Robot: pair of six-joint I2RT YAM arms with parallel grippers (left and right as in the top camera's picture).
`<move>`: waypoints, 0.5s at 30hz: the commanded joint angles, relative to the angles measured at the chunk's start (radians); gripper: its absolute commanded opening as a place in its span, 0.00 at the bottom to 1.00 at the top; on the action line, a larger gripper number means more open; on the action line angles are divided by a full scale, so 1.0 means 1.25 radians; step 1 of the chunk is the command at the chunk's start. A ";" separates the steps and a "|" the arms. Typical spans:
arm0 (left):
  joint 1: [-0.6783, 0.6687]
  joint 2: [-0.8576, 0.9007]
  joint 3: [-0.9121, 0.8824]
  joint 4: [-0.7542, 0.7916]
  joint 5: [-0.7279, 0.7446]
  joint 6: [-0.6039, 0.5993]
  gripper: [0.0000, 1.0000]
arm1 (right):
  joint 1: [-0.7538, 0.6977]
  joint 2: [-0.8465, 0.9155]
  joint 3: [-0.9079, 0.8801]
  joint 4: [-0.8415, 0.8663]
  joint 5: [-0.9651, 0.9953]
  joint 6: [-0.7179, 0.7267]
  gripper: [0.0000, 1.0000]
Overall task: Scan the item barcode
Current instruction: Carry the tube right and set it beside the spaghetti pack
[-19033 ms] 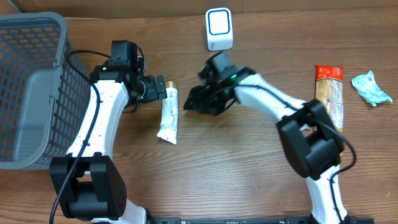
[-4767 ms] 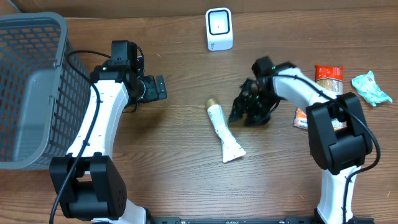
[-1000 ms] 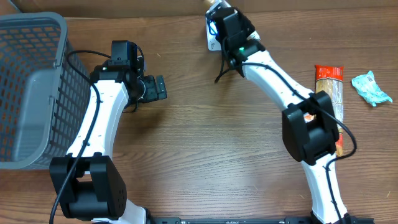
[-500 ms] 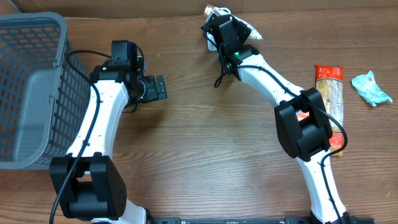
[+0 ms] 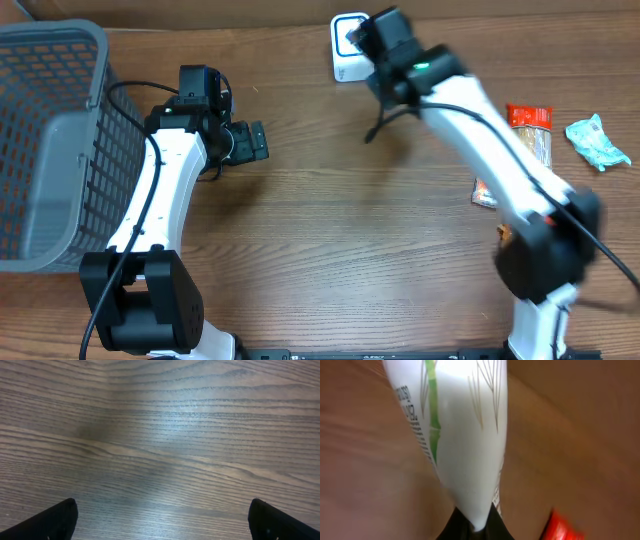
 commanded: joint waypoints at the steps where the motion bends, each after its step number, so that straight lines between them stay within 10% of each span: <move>1: -0.002 -0.007 0.009 0.000 -0.005 0.015 1.00 | -0.070 -0.103 0.024 -0.169 -0.123 0.316 0.04; 7: -0.002 -0.007 0.009 0.000 -0.005 0.015 1.00 | -0.165 -0.092 -0.046 -0.392 -0.169 0.438 0.04; 15: -0.002 -0.007 0.009 0.000 -0.005 0.015 1.00 | -0.224 -0.092 -0.320 -0.200 -0.267 0.419 0.04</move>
